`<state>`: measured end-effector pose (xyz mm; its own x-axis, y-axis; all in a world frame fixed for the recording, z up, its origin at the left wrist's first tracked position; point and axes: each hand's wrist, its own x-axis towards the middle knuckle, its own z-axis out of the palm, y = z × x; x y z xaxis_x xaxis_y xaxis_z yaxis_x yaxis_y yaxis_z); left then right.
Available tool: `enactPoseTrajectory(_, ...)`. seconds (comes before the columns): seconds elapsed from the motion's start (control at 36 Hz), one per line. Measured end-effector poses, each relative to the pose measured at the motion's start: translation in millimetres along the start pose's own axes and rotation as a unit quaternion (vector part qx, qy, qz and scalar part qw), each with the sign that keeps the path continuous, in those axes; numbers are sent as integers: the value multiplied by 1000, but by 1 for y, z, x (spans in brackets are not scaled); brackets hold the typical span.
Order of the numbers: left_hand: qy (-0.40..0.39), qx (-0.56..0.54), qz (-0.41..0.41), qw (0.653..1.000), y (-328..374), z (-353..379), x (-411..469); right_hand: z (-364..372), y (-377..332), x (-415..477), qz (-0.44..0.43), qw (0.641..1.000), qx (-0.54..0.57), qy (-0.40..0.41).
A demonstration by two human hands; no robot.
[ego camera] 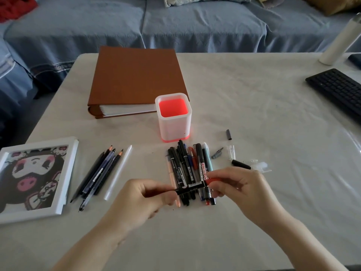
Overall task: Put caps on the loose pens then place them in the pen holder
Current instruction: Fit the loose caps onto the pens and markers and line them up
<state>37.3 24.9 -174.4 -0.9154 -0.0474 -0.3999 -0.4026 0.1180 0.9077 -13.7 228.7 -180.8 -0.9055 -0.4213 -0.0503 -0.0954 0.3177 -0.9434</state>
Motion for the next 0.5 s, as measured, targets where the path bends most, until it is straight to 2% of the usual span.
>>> enactPoseTrajectory(0.11, -11, 54, 64, 996, 1, 2, 0, -4, 6, 1, -30, 990, -132, -46)
enactPoseTrajectory(0.19, 1, 80, 113, 990, -3, 2, -1, -4, 9, 0, -65, 980, -178, -68)
enactPoseTrajectory(0.36, 40, 165, 235, 957, -13, 0, 1, -1, 7, 1, -116, 974, -186, -58)
enactPoseTrajectory(0.5, 82, 216, 313, 921, -17, -2, 1, 0, 5, 7, -105, 980, -164, -45)
